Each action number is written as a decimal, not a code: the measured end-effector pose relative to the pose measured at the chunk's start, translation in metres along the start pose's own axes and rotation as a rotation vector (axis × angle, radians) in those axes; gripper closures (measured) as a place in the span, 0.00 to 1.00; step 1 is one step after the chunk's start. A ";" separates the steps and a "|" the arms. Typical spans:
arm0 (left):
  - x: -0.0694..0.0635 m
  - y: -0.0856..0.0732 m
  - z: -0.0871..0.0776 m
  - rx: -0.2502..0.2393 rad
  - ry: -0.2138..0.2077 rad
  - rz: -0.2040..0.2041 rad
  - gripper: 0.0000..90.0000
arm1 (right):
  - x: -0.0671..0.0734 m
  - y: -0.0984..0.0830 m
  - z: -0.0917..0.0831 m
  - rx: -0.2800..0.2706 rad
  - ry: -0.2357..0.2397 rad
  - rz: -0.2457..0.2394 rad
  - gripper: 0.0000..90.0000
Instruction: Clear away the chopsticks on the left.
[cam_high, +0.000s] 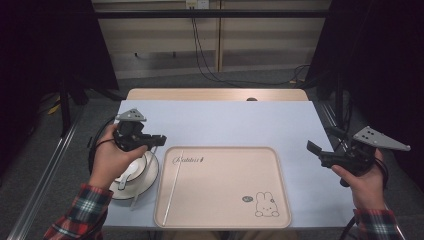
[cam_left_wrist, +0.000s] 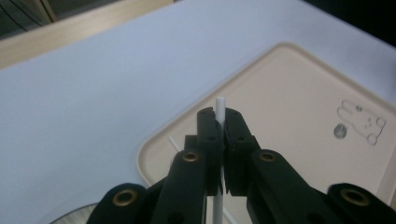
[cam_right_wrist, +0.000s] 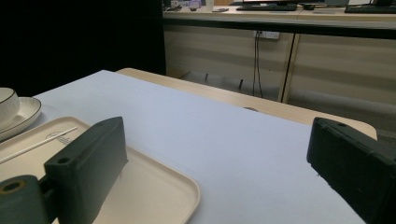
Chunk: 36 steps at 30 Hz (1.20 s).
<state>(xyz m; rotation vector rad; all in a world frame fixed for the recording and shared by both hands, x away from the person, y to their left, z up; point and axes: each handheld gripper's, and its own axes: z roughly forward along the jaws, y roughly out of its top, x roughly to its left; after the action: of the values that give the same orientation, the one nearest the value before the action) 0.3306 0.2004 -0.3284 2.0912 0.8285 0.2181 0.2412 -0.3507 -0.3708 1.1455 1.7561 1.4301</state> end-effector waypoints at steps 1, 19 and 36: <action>0.000 0.001 -0.002 -0.023 0.001 -0.017 0.97 | 0.000 0.000 0.000 0.000 -0.001 0.000 0.05; 0.003 0.009 -0.025 -0.285 -0.012 -0.143 0.97 | 0.001 0.001 0.000 -0.002 0.010 -0.009 0.05; -0.002 0.006 -0.015 -0.260 -0.002 -0.204 0.97 | 0.001 0.001 0.000 -0.008 0.014 -0.009 0.04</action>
<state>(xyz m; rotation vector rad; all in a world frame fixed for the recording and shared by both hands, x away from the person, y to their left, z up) 0.3254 0.2061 -0.3137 1.7522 0.9529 0.2018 0.2410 -0.3496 -0.3693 1.1251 1.7615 1.4412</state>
